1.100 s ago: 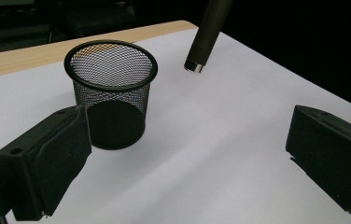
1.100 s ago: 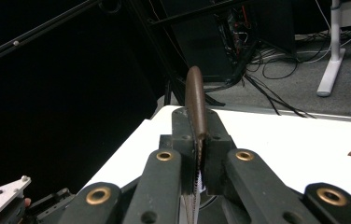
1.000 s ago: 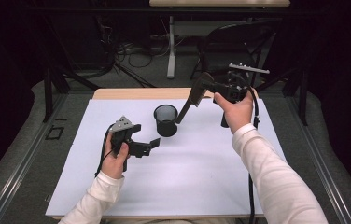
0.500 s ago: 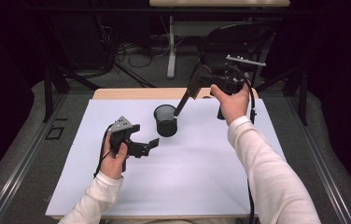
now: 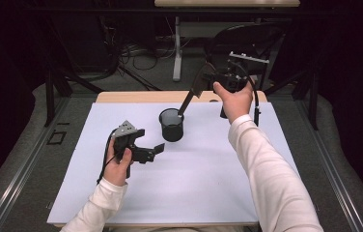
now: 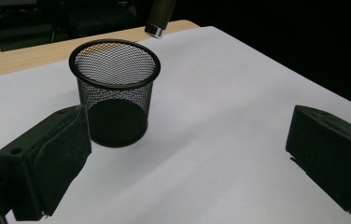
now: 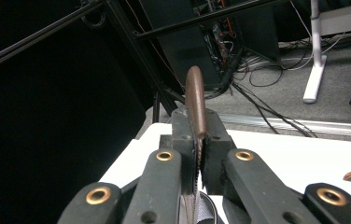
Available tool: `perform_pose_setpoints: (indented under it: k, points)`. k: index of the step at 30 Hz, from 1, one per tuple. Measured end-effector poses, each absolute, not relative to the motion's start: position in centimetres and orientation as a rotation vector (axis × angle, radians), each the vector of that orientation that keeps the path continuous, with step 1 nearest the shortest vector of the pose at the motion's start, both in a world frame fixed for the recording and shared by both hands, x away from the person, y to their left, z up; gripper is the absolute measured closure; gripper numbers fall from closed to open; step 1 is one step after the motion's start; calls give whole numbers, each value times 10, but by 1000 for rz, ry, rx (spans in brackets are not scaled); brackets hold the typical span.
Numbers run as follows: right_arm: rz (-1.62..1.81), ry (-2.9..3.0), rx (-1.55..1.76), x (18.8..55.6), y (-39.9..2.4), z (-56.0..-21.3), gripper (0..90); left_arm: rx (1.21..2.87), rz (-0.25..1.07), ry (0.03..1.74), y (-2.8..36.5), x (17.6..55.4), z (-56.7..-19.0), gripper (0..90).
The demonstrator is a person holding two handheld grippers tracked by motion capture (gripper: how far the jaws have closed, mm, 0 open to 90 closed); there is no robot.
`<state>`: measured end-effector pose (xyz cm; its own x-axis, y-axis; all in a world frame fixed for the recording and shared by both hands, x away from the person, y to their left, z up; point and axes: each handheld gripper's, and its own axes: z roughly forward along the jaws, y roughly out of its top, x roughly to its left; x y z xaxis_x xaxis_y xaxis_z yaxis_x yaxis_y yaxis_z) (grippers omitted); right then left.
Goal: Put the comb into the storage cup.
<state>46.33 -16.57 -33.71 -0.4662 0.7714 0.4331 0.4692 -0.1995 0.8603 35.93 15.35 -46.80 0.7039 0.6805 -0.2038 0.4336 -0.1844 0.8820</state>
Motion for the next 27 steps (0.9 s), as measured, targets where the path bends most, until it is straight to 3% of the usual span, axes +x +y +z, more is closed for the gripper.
perform_pose_setpoints:
  k: [27]
  points:
    - [1686, 1754, 1535, 486, -157, -352, 868, 1823, 278, 878, 153, 360, -469, 5]
